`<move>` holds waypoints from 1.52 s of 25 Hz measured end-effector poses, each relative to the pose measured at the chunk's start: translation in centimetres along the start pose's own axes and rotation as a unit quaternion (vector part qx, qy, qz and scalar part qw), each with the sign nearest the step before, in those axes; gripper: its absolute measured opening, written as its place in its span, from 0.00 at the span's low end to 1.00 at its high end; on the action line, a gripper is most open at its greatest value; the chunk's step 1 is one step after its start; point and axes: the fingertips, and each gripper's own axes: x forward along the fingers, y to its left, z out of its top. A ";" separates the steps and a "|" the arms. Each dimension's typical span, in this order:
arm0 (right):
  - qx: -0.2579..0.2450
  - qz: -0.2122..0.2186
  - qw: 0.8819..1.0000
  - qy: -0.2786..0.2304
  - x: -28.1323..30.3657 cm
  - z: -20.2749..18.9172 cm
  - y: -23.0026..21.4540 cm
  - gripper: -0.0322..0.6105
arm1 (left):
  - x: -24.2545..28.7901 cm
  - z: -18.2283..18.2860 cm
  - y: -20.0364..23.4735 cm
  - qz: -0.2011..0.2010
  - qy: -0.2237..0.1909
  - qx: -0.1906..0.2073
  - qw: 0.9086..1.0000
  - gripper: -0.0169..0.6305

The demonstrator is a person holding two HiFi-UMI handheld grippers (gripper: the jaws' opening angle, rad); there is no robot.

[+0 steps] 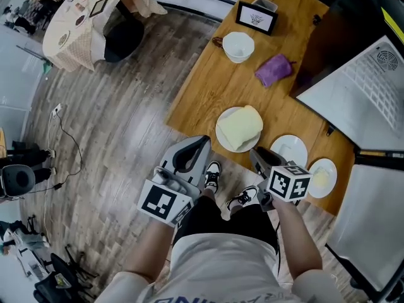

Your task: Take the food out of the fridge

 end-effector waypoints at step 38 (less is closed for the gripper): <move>-0.122 -0.180 0.866 -0.451 -34.0 16.9 3.6 0.08 | 7.5 15.4 -16.0 -0.247 -0.097 0.095 0.959 0.04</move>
